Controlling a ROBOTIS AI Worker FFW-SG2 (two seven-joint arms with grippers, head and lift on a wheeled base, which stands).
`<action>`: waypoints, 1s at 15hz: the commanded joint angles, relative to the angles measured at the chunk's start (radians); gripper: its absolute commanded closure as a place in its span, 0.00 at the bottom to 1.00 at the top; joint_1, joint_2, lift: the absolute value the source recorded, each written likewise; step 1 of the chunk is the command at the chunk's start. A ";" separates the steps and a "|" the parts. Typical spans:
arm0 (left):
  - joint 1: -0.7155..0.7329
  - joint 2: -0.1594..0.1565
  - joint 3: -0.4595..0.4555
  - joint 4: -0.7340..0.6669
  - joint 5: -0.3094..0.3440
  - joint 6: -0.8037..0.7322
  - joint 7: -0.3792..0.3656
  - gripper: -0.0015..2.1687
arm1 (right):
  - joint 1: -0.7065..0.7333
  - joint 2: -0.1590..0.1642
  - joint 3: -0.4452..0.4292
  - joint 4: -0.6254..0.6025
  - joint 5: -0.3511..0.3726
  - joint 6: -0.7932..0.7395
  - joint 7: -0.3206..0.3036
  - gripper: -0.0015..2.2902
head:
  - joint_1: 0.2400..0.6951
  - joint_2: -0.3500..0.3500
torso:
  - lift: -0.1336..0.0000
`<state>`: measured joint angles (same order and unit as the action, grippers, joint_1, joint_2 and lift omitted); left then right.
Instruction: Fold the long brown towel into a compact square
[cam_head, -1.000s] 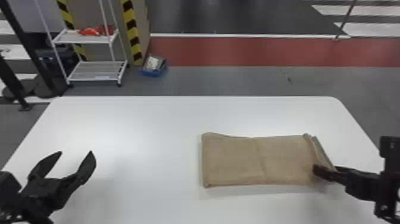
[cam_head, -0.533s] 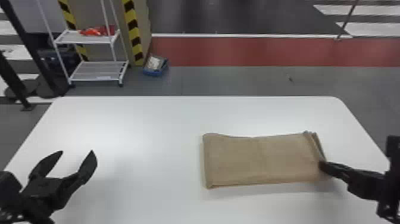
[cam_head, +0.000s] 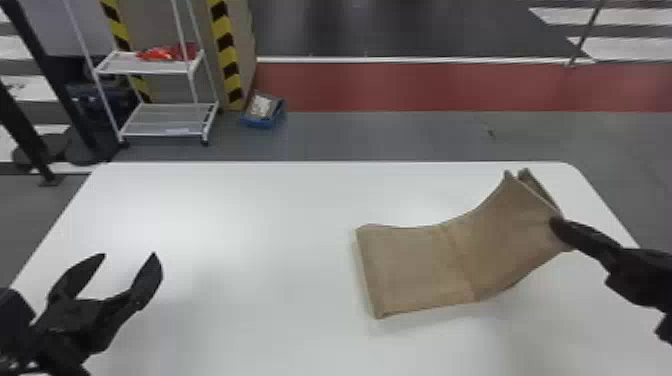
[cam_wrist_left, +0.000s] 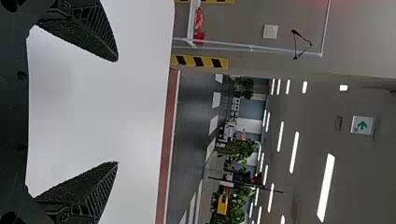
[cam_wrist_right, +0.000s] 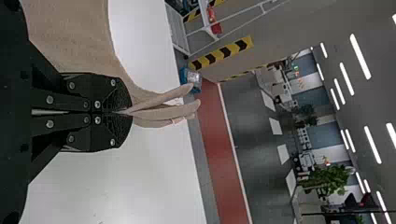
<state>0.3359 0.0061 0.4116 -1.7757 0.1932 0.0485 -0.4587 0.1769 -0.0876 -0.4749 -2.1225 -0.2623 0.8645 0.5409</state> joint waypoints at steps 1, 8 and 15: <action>0.002 -0.009 0.003 0.001 0.000 0.000 0.000 0.04 | 0.019 0.028 0.056 -0.079 -0.002 0.003 0.001 0.75 | 1.00 0.54 | 0.08; 0.008 -0.009 0.019 0.001 0.009 -0.031 -0.006 0.04 | 0.075 0.072 0.384 -0.120 0.202 -0.028 0.004 0.75 | 1.00 0.81 | 0.08; -0.005 -0.009 -0.011 0.018 -0.001 -0.089 0.025 0.04 | 0.076 0.081 0.530 -0.062 0.328 -0.061 -0.003 0.75 | 1.00 0.94 | 0.08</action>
<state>0.3338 0.0061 0.4040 -1.7632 0.1938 -0.0374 -0.4341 0.2564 -0.0071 0.0310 -2.1965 0.0400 0.8044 0.5402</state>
